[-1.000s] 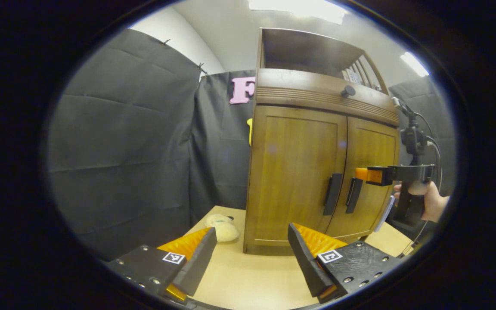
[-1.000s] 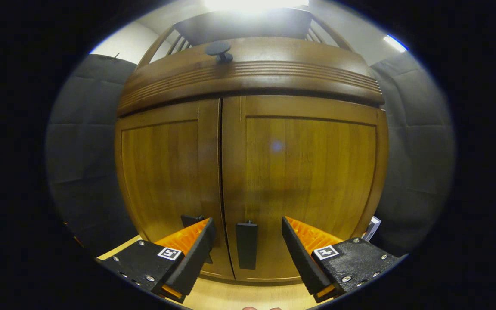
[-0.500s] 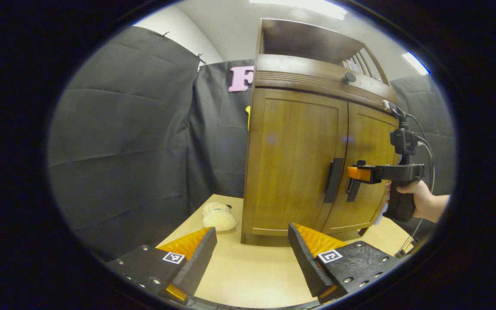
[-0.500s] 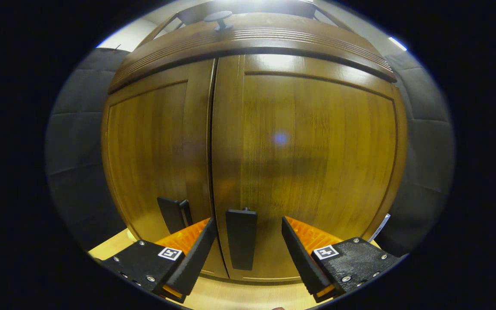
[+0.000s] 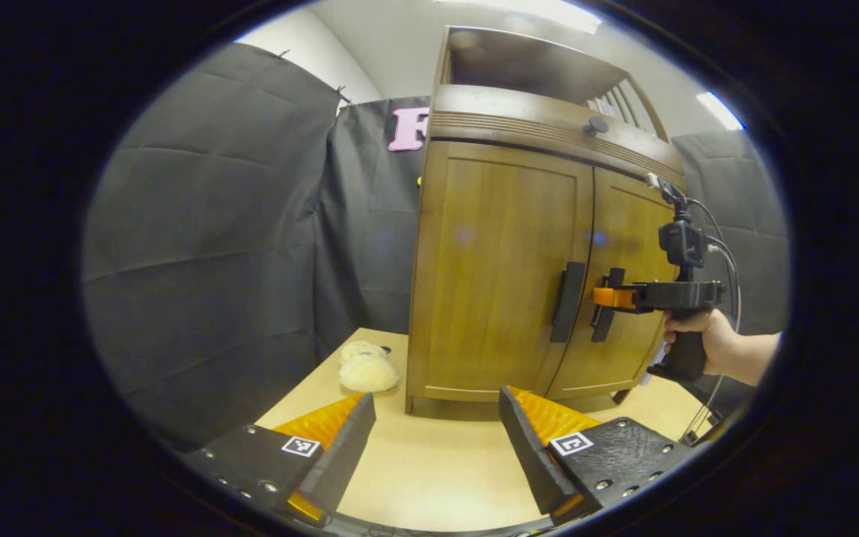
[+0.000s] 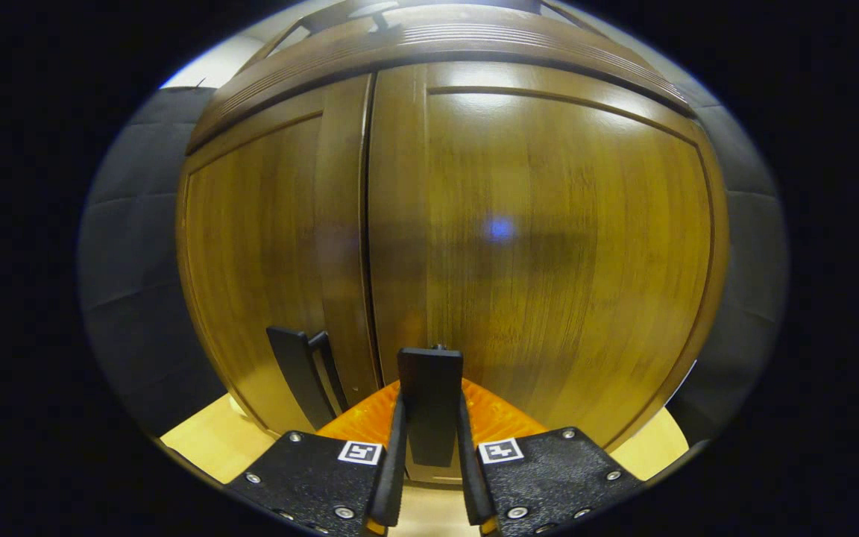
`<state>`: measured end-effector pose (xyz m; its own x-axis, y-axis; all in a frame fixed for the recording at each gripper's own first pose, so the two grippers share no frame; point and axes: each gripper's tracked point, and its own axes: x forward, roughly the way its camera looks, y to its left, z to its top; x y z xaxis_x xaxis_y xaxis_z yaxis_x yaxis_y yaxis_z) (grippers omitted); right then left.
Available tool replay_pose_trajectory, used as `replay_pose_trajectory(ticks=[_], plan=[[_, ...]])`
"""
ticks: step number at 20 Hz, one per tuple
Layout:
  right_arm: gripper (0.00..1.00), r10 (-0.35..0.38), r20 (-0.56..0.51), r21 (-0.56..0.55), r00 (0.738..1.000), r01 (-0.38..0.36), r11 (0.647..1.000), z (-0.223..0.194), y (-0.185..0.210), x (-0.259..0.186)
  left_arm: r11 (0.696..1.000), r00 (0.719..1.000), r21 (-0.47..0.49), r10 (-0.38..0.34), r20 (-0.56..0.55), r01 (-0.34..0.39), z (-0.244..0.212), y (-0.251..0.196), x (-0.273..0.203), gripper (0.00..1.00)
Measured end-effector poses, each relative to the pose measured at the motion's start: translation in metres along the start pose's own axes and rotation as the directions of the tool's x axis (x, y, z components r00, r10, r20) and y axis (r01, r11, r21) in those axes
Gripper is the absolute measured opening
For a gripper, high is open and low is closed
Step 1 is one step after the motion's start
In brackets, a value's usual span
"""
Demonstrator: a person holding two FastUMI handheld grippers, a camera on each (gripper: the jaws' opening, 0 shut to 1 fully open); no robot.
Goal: Open the right door of the double-door shoe cabinet with the right hand, and open the left door with the left hand.
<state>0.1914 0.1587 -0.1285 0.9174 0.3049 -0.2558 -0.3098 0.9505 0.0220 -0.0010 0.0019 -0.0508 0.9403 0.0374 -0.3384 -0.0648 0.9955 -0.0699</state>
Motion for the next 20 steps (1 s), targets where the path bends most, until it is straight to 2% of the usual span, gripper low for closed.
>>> replay_pose_trajectory(ticks=[7, 10, 14, 15, 20], plan=[[0.30, 0.029, -0.017, 0.020, 0.999, -0.028, 0.999, -0.009, 0.001, -0.024, 0.997, 0.998, 0.030, -0.067, -0.010, 0.067, 0.005, -0.008, 0.000, 1.00], [0.30, 0.035, -0.020, 0.007, 0.999, -0.035, 0.999, -0.013, -0.001, -0.041, 0.995, 0.996, 0.049, -0.091, -0.011, 0.092, 0.012, -0.021, 0.026, 1.00], [0.30, 0.047, -0.022, 0.023, 0.999, -0.046, 0.999, -0.014, 0.000, -0.038, 0.992, 0.993, 0.051, -0.116, -0.004, 0.116, 0.019, -0.022, 0.054, 1.00], [0.31, 0.051, -0.021, 0.021, 0.998, -0.050, 0.999, -0.014, 0.000, -0.038, 0.991, 0.992, 0.055, -0.123, -0.004, 0.123, 0.022, -0.021, 0.061, 0.95], [0.30, 0.041, -0.033, 0.053, 0.999, -0.039, 0.998, -0.016, -0.001, -0.039, 0.983, 0.986, 0.085, -0.165, 0.000, 0.165, 0.034, -0.020, 0.096, 1.00]])
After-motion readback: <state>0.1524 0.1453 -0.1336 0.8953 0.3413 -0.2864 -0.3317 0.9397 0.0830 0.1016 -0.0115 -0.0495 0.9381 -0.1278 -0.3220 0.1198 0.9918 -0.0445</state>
